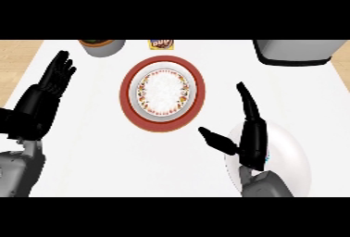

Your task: Pick the cupcake from the plate and place it in the plate

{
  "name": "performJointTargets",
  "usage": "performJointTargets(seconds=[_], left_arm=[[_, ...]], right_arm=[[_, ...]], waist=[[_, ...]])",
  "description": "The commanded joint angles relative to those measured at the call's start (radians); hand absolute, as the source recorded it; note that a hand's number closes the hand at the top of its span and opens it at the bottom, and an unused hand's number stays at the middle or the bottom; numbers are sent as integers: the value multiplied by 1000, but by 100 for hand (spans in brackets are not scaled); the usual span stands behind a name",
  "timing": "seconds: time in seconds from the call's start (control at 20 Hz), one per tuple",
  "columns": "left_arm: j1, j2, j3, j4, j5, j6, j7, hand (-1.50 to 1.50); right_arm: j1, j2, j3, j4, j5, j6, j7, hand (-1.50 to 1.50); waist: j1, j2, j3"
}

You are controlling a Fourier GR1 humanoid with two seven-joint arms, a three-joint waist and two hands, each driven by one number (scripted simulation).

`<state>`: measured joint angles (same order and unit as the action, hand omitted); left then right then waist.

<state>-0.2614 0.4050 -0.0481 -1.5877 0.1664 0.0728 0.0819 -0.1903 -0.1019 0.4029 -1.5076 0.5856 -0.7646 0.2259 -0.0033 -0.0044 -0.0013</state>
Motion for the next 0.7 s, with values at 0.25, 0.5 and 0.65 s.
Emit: performJointTargets(seconds=[0.25, 0.5, 0.65], left_arm=[[7, 32, 35, 6, 6, -19, 12, 0], [-1, 1, 7, -2, 1, -17, 13, 0], [32, -6, 15, 1, -11, -9, -26, 0]], right_arm=[[-4, -187, -20, -95, 200, 440, 530, -150], [-92, -191, 22, -162, 159, 772, 818, -150], [-89, -174, 17, -236, 49, 939, 953, -150]], waist=[[-24, -7, -6], [-10, -2, -4], [-10, -2, -3]])
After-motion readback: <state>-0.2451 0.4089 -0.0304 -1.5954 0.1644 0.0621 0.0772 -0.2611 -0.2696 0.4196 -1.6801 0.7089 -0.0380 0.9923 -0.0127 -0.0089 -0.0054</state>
